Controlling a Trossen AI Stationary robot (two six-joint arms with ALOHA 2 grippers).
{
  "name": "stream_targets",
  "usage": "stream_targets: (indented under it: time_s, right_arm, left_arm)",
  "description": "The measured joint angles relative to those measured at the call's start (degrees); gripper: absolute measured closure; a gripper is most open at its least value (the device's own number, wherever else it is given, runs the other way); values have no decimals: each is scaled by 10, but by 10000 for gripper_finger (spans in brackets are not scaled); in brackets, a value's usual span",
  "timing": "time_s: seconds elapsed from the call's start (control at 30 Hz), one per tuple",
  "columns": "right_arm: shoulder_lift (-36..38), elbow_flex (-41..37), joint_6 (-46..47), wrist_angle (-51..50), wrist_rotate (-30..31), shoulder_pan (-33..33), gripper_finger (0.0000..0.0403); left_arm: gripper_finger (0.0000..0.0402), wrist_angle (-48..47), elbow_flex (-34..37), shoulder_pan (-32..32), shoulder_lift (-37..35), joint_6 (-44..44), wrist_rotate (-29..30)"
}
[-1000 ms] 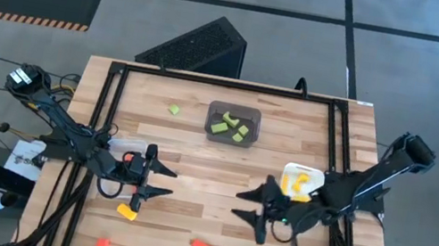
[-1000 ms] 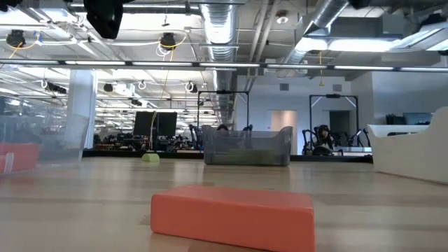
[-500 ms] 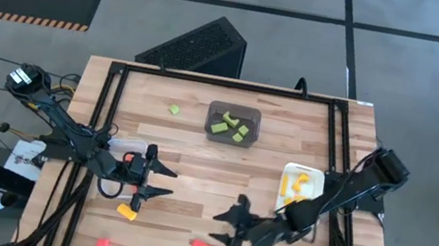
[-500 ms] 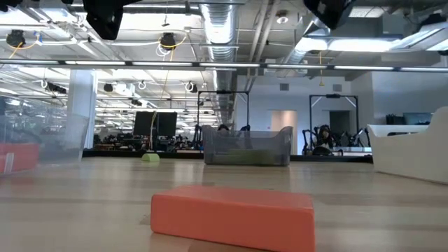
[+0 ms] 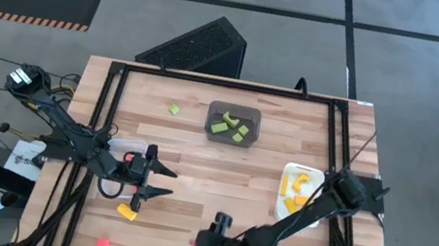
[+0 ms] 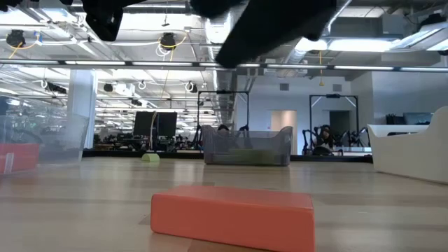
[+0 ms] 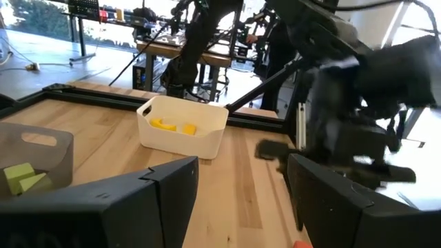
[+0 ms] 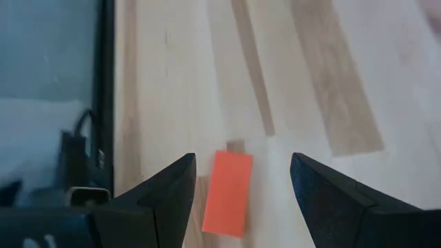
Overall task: Sort & place blocks by color
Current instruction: Put the orange block into the transparent bin
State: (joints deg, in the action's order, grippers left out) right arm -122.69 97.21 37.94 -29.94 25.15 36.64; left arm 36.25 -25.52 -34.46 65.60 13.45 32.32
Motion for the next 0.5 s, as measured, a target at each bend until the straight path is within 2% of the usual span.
stream_targets:
  time_s: [0.23,0.33,0.5]
  right_arm:
    - [-90,99,11,-117,0,4,143]
    - [-108,117,13,-125,-2,4,143]
    - [-131,119,31,-127,-39,4,143]
  left_arm:
    - [192,0,0,0,0,8,0]
    - [192,-4,0,0,0,13,1]
    - [192,-9,0,0,0,18,1]
